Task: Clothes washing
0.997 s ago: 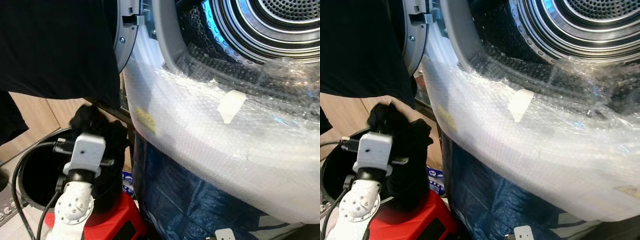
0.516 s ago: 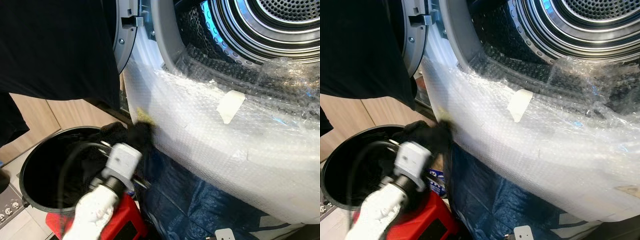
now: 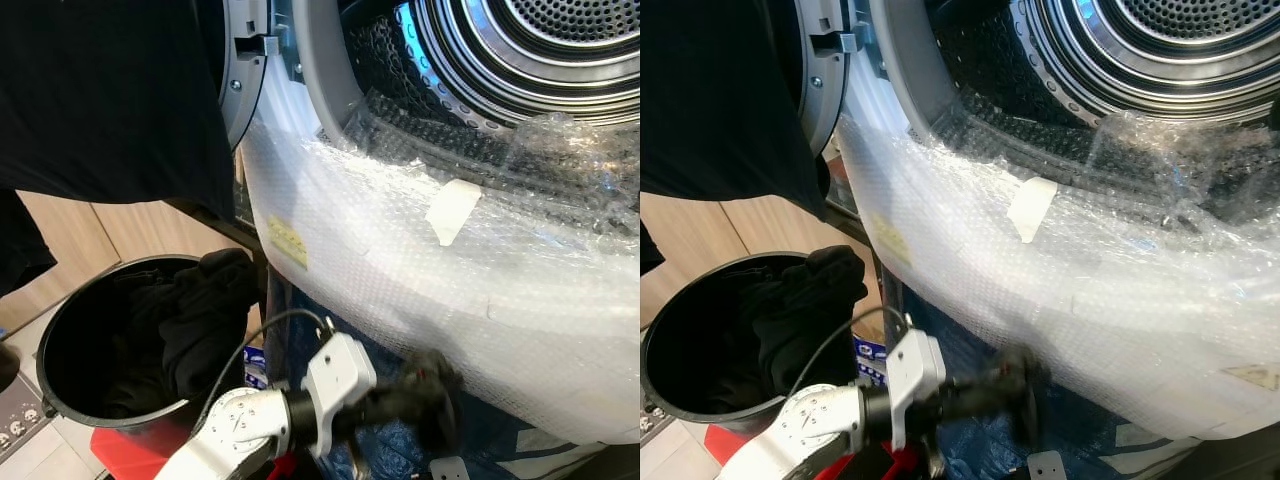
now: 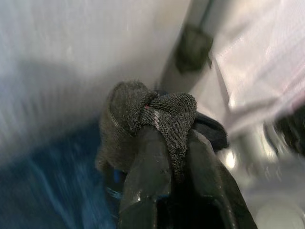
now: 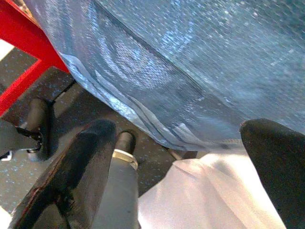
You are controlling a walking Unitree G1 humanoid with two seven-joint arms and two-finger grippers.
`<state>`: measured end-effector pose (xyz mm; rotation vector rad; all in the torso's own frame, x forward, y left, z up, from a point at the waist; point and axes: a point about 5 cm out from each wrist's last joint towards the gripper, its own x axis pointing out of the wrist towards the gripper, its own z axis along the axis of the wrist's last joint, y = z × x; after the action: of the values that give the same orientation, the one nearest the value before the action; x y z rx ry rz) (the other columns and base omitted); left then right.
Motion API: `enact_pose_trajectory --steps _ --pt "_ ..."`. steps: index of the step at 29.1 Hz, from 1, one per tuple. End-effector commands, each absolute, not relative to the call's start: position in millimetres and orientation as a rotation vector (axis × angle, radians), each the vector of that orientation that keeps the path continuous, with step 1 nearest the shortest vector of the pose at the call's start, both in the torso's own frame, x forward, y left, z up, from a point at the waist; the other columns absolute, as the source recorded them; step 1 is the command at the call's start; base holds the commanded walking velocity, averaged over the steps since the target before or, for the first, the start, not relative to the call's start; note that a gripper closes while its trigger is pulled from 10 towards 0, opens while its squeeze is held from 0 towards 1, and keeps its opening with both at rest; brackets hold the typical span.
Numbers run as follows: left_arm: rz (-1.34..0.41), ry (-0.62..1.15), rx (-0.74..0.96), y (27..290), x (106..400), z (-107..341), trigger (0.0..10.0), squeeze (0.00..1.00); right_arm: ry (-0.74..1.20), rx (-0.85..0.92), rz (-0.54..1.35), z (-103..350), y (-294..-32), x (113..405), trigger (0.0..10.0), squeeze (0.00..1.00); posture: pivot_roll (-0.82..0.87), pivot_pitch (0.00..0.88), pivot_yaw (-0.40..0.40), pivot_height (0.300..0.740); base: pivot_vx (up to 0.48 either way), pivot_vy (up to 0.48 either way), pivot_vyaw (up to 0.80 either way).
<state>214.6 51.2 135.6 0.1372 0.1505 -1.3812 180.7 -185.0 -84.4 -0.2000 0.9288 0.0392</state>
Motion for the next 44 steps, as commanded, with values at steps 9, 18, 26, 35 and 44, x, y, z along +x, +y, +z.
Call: enact_pose_trajectory --steps 9,18,26,35,44 --pt "-1.112 0.335 0.279 102 242 94 0.0 0.0 0.878 -0.126 0.298 -80 -180 182 10.0 0.0 0.12 0.115 -0.042 0.74 0.0 0.0 0.0" --pt "-1.106 0.411 0.307 108 240 73 0.0 0.0 0.726 0.005 0.502 -57 -183 207 10.0 0.0 0.1 0.113 -0.047 0.74 0.0 0.0 0.0" --pt "-1.105 0.405 0.281 98 241 71 0.0 0.0 0.55 0.121 0.636 -35 -181 219 10.0 1.0 0.08 0.101 -0.045 0.74 0.0 0.0 0.0" --pt "-1.118 0.396 0.266 86 244 66 0.0 0.0 0.504 0.233 0.718 -30 -184 209 10.0 1.0 0.07 0.092 -0.037 0.74 0.0 0.0 0.0" --pt "-1.131 0.381 0.282 75 244 63 0.0 0.0 0.466 0.234 0.824 -24 -159 211 10.0 1.0 0.06 0.082 -0.039 0.74 0.0 0.0 0.0"
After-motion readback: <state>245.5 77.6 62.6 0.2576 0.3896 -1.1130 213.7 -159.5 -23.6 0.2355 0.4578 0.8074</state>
